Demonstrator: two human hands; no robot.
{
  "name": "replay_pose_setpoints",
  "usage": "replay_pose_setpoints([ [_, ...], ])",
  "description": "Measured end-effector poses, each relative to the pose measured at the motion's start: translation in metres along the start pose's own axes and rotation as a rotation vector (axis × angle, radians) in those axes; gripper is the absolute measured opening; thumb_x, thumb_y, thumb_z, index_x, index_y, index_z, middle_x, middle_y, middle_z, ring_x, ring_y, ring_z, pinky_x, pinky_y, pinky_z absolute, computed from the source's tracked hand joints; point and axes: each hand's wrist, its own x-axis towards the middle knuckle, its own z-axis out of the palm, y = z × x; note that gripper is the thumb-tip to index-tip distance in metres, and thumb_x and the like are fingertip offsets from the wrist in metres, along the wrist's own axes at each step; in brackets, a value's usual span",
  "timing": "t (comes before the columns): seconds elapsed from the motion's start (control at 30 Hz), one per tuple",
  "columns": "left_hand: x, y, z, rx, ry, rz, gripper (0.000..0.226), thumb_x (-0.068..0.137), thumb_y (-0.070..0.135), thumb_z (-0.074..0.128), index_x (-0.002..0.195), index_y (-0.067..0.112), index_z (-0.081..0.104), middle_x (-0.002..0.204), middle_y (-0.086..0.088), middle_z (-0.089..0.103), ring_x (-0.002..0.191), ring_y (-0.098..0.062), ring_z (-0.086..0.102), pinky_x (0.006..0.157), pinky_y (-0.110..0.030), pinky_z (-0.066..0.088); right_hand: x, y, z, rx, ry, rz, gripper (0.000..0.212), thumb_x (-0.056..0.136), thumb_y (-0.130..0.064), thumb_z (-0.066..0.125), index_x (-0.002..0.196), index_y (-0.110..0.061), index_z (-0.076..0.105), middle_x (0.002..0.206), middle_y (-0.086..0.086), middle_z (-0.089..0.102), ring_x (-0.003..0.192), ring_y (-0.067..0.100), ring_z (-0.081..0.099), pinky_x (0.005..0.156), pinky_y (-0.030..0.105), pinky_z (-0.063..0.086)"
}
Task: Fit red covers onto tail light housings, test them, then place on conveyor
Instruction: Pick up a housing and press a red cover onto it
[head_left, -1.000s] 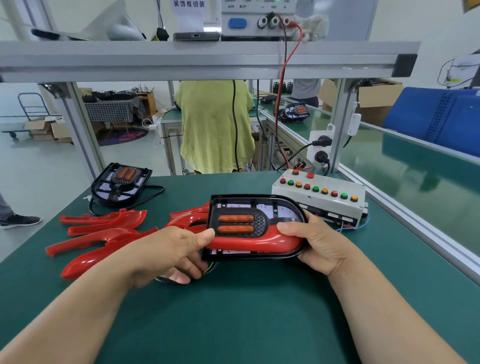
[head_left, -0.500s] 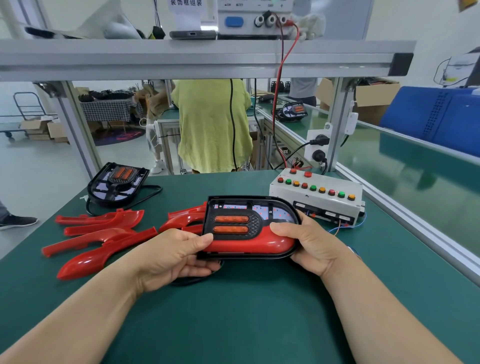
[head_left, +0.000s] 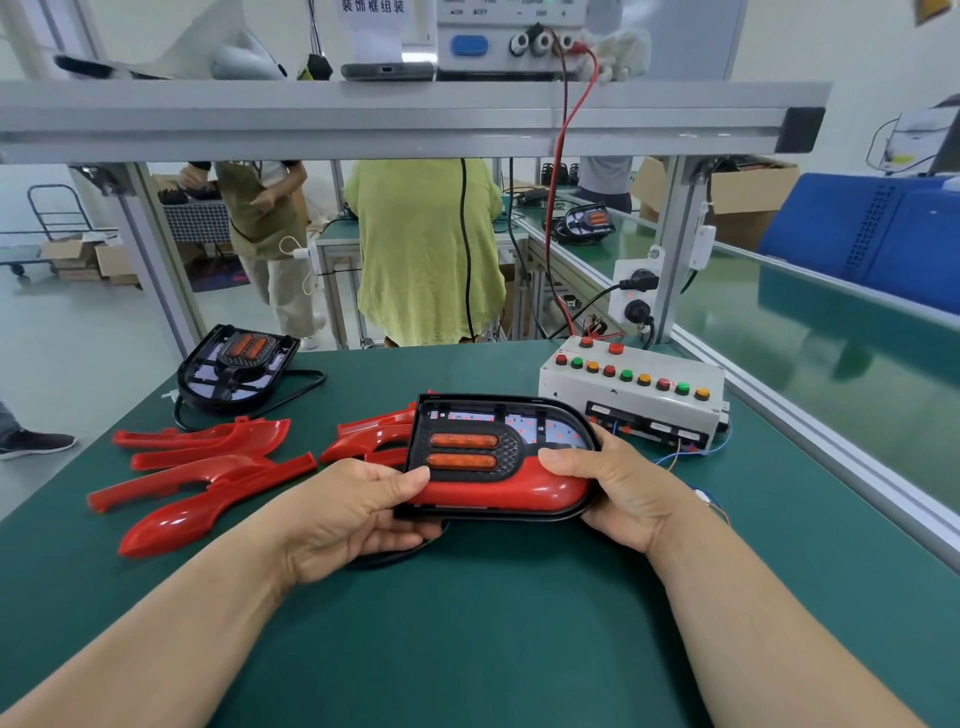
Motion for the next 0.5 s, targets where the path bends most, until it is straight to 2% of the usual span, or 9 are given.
replay_pose_setpoints([
  [0.2,0.0001,-0.0011,0.0041,0.048,0.044,0.025,0.040,0.078,0.028,0.069,0.105,-0.002,0.069,0.096,-0.018,0.075,0.078,-0.022,0.074,0.059,-0.022,0.058,0.0002,-0.0008,0.0002,-0.024,0.016,0.005,0.075,0.063,0.006,0.070,0.136,-0.005,0.053,0.129,0.024,0.063,0.109,0.038,0.063,0.096,0.049,0.052],
  [0.33,0.0021,-0.0039,0.0073,0.103,0.092,0.055,0.023,0.092,0.020,0.064,0.098,-0.001,0.069,0.090,-0.014,0.076,0.069,-0.018,0.072,0.055,-0.020,0.055,0.0006,-0.0015,0.0014,-0.026,0.011,-0.019,0.074,0.063,0.007,0.069,0.134,-0.003,0.054,0.129,0.026,0.063,0.107,0.038,0.063,0.096,0.049,0.052],
  [0.5,0.0024,-0.0049,0.0082,0.142,0.109,0.073,0.019,0.094,0.020,0.063,0.090,0.003,0.070,0.085,-0.012,0.075,0.064,-0.015,0.069,0.054,-0.019,0.054,0.0002,-0.0010,0.0009,-0.020,0.016,-0.030,0.068,0.060,0.006,0.071,0.127,-0.005,0.060,0.116,0.021,0.070,0.094,0.033,0.069,0.085,0.044,0.058],
])
